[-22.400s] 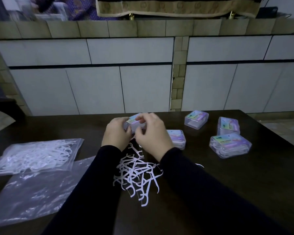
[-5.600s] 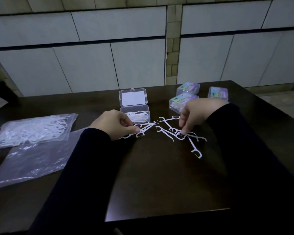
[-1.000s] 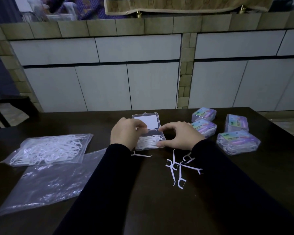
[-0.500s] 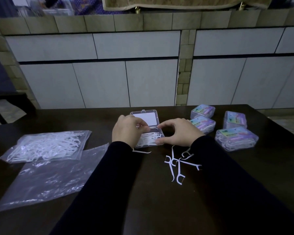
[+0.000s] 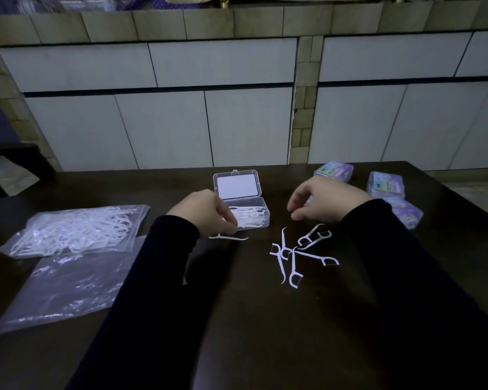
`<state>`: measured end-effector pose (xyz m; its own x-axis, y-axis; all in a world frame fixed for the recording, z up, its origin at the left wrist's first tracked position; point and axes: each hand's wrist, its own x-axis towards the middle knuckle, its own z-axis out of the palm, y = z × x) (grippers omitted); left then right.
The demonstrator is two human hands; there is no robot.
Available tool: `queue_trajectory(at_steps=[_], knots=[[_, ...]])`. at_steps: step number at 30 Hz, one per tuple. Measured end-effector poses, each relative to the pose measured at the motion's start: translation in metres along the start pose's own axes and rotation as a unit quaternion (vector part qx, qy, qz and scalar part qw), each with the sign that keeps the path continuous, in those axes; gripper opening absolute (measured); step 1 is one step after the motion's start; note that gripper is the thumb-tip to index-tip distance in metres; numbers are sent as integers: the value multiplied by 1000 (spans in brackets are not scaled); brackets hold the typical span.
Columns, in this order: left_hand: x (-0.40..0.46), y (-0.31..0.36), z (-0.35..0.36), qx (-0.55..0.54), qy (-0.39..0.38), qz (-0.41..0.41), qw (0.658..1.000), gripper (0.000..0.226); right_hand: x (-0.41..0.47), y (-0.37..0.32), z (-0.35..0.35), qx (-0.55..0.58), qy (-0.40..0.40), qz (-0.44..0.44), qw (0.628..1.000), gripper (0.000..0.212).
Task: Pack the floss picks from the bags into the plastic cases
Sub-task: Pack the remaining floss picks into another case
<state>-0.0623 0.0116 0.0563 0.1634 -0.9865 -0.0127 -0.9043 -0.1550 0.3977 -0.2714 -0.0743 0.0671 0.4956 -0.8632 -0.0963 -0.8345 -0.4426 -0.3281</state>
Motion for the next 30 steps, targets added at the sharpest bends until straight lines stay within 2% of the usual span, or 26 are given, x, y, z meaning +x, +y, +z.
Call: queue_trajectory(at_steps=[5,9,15,18,21,23,28,30], knots=[[-3,5,6,35,-28,-53,998,10,-16,9,-3,-7,-37,33,999,21],[-6,14,10,30,-44,-41,998,9,-22,11,3,-13,-64,30,997,25],[-8,35,29,-11,-73,-14,997,23,-24,13,8,-9,-56,35,998,15],[-7,43,38,-24,-92,-10,995,43,-28,14,5,-13,-69,43,997,32],[-11,48,38,13,-102,-12,995,72,-33,11,2,-26,-114,73,991,52],[-11,52,39,47,-109,-8,993,76,-33,7,3,-45,-129,82,987,58],[-13,59,44,81,-111,-3,991,74,-34,3,5,-33,-130,87,987,45],[-14,59,42,67,-120,-2,990,64,-34,5,4,-23,-125,90,988,36]])
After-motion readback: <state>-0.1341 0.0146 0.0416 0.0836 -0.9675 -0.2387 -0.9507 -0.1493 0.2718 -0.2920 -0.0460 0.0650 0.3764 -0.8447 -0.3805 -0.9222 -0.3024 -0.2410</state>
